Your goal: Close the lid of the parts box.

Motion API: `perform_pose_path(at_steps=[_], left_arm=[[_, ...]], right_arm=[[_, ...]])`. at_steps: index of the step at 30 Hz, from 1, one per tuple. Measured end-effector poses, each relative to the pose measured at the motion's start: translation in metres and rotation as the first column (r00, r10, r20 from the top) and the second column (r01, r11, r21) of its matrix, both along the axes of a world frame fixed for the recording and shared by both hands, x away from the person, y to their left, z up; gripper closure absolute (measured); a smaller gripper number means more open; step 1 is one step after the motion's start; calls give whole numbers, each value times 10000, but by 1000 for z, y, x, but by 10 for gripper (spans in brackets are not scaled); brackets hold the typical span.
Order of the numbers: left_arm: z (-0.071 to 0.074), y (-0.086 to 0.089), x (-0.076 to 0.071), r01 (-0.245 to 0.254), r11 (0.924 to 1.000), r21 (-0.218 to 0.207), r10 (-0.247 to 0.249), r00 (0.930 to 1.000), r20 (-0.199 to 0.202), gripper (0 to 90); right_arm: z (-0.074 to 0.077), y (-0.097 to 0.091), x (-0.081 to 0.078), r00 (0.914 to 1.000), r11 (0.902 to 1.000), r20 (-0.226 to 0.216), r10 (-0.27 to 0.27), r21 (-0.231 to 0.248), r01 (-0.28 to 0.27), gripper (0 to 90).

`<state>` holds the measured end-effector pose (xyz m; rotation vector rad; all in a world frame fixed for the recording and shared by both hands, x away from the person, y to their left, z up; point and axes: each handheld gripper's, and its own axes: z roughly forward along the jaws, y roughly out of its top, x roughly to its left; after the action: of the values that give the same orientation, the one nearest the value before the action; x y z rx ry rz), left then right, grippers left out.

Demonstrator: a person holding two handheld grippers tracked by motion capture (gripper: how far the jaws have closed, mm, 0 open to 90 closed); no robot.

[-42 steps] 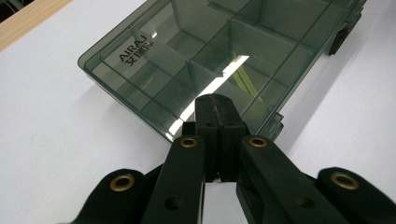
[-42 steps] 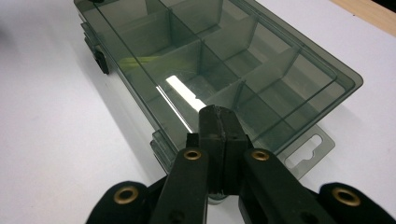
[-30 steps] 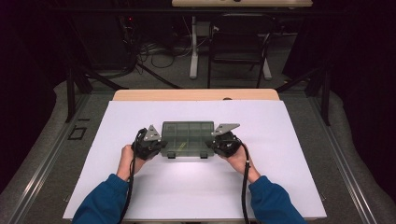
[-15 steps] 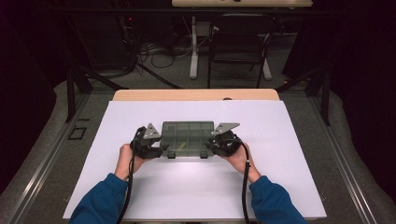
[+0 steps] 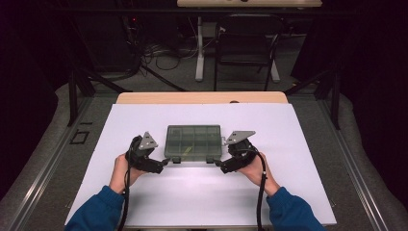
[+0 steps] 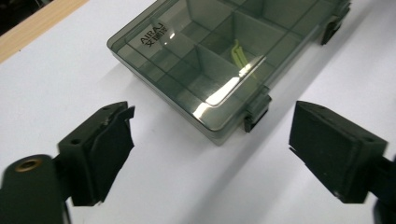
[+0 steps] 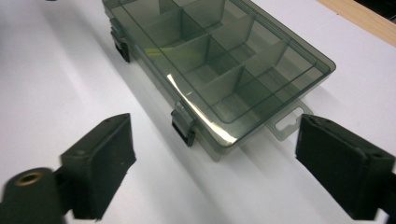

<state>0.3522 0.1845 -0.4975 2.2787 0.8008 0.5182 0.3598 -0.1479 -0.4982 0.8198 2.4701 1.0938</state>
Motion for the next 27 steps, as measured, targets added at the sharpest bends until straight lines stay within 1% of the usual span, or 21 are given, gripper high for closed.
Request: perform_pose_path(at_steps=[3, 6, 8, 11, 13, 15, 17, 23, 24, 26, 27], left_arm=[[3, 2, -11, 57, 10000, 25, -57, 9999, 120, 89], [4, 5, -21, 110, 9999, 128, -112, 9999, 128, 61], [3, 7, -27, 105, 9999, 105, -106, 9999, 114, 46], [-2, 11, -38, 50, 9997, 246, -51, 10000, 63, 24], [-6, 15, -43, 44, 9994, 342, -44, 10000, 7, 10], [-10, 19, -48, -69, 9993, 367, 70, 10000, -16, 5], [-12, 22, -51, -89, 9994, 321, 90, 10000, -30, 4], [-14, 28, -61, -243, 9993, 280, 238, 9995, 188, 0], [-15, 29, -62, -255, 9992, 313, 248, 9995, 203, 0], [-16, 32, -65, -291, 9993, 235, 284, 9992, 292, 0], [-18, 35, -68, -342, 9994, 109, 338, 9988, 366, 0]], right_arm=[[4, -4, -8, 10000, 10000, 34, -15, -49, 15, 56], [6, -10, -18, 9998, 9999, 190, -38, -95, 40, 37], [7, -14, -24, 9998, 9999, 205, -58, -125, 60, 28], [7, -18, -31, 9997, 9999, 239, -78, -104, 80, 15], [6, -21, -35, 9997, 9998, 240, -78, -170, 82, 11], [6, -24, -41, 9993, 9999, 355, -116, -98, 120, 8], [4, -27, -46, 9990, 9999, 408, -162, -44, 164, 5], [-3, -33, -57, 9984, 9994, 462, -331, -37, 333, 0], [-5, -35, -60, 9977, 9993, 573, -362, 3, 362, 0], [-8, -39, -63, 9965, 9985, 636, -540, 104, 535, 0], [-9, -40, -64, 9966, 9984, 610, -553, 100, 548, 0]])
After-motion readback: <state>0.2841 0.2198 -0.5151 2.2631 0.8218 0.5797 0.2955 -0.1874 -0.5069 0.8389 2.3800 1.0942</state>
